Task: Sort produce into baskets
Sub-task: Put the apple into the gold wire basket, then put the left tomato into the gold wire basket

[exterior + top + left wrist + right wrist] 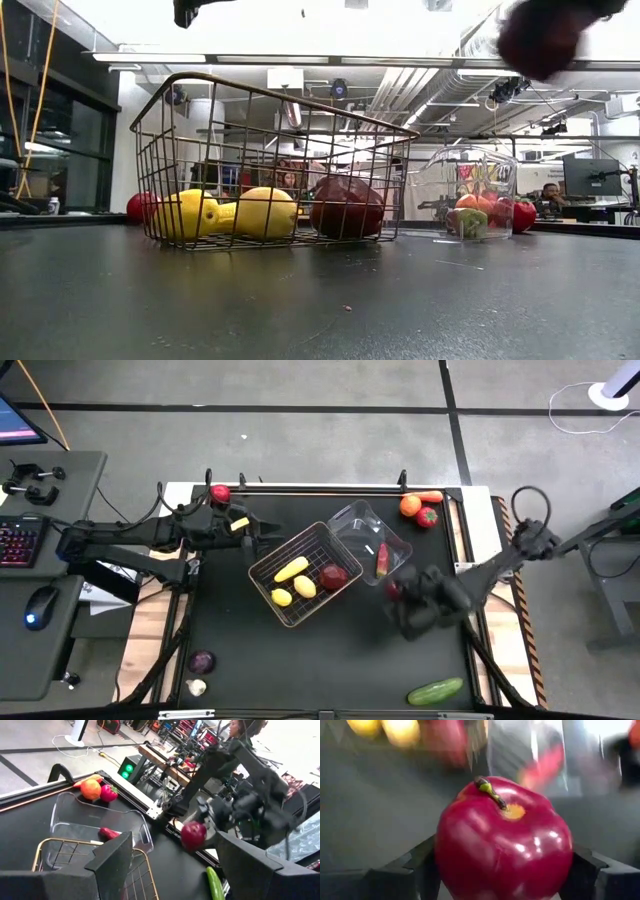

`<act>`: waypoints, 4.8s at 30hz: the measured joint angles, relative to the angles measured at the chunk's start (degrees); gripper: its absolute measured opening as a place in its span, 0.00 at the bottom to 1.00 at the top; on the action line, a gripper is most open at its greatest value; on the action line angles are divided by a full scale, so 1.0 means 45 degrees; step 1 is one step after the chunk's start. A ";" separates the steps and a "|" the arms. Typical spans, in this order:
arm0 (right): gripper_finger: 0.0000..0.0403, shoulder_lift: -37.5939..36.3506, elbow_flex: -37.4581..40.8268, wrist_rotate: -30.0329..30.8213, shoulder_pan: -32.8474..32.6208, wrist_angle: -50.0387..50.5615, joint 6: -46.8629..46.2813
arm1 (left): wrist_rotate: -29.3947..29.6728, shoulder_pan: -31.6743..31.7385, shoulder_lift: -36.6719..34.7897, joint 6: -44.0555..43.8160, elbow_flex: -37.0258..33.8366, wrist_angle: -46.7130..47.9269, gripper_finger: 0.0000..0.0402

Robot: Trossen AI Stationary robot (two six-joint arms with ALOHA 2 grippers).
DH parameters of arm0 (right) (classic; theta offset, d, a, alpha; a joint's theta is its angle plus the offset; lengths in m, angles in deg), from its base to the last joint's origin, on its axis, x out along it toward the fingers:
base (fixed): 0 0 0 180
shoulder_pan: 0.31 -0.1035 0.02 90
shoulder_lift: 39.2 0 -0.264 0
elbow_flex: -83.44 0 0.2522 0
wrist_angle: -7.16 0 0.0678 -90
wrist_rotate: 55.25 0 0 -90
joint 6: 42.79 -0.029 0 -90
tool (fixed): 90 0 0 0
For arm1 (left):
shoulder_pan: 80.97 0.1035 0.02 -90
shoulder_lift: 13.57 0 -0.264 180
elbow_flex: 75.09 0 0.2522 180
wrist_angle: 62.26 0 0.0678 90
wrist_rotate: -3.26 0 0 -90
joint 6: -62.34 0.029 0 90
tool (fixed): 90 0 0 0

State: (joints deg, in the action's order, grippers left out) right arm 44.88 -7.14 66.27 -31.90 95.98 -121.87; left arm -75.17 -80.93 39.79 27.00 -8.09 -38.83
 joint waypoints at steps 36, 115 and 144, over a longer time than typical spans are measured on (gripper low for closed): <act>0.96 0.2238 0.0705 -0.4516 0.6910 -1.3082 0.9544 | 0.0537 -0.1367 -0.0884 -0.0447 0.0005 -0.0398 0.67; 0.93 -0.0633 0.0486 -0.5361 0.6426 -0.9796 0.8755 | 0.5935 1.4097 1.2942 -0.3128 0.6858 1.0158 0.64; 0.93 -0.0628 0.0491 -0.5059 0.5718 -0.9196 0.7865 | 0.5568 1.3156 1.3338 -0.2229 0.4727 1.1093 0.00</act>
State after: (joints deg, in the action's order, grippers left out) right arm 42.05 -4.93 43.50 -6.17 54.59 -86.48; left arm -50.12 -21.73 99.81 16.97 13.18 11.09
